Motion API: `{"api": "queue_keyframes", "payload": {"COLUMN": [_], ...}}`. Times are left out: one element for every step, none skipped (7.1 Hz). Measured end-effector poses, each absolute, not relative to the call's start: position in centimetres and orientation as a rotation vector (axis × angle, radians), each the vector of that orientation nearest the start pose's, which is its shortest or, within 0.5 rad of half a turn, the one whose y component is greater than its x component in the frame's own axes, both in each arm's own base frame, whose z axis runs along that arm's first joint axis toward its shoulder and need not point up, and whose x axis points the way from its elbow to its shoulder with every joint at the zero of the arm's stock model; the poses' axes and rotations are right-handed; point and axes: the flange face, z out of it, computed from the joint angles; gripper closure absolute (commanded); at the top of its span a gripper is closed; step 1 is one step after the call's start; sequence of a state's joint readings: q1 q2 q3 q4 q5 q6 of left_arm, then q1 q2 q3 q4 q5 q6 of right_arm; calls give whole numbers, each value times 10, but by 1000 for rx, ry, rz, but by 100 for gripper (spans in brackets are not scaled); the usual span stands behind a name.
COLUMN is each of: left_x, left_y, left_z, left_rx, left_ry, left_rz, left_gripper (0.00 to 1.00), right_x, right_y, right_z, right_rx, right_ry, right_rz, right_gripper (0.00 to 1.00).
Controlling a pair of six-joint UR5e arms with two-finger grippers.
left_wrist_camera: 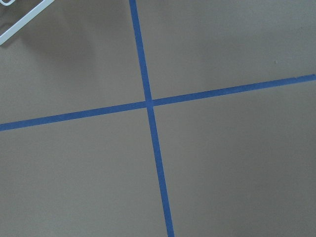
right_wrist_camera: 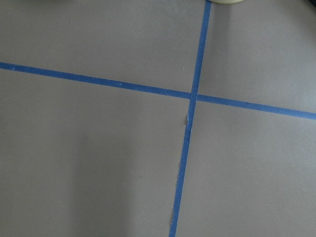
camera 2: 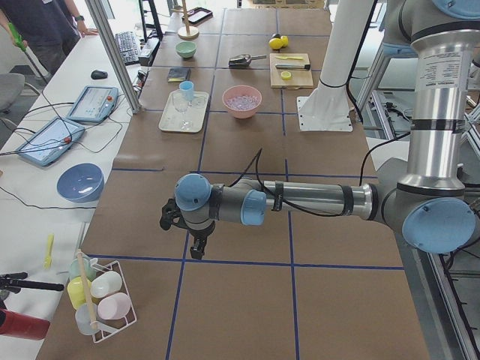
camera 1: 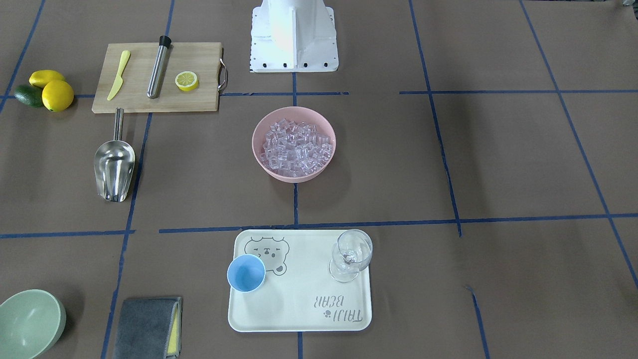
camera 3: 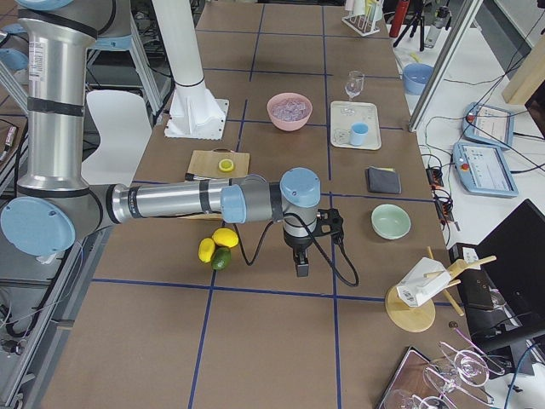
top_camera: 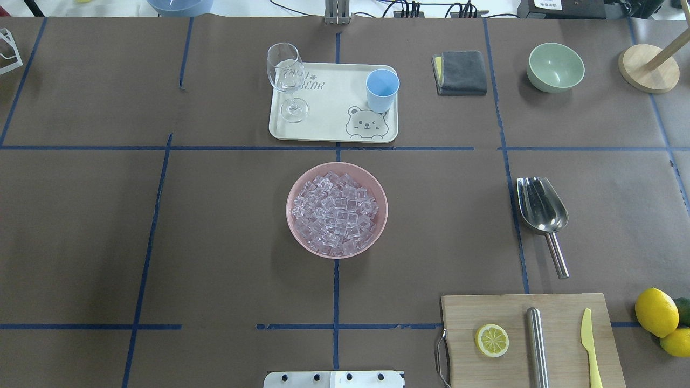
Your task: Put ice in cup with scoop
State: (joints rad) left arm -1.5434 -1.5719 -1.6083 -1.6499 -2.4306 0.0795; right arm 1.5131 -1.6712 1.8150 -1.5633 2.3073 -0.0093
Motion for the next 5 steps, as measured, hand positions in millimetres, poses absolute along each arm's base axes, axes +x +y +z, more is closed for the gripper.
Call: {"api": "queue_keyframes", "payload": {"left_x": [-43, -39, -33, -21, -4], "left_y": [-509, -523, -538, -552, -565], "left_z": [616, 601, 584, 564, 547], "left_rx": [152, 178, 205, 240, 288], "left_ry": [856, 858, 862, 866, 867], "left_rz": [161, 178, 204, 244, 297], "left_gripper": [0, 0, 0, 0, 0], "right_x": [37, 34, 32, 31, 30], "right_y": [-465, -470, -473, -475, -480], "right_z": [579, 574, 572, 572, 569], "right_rx": [140, 147, 148, 149, 155], "right_ry": [-740, -744, -749, -751, -752], "right_rz": [-131, -138, -142, -145, -151], "right_gripper": [0, 0, 0, 0, 0]}}
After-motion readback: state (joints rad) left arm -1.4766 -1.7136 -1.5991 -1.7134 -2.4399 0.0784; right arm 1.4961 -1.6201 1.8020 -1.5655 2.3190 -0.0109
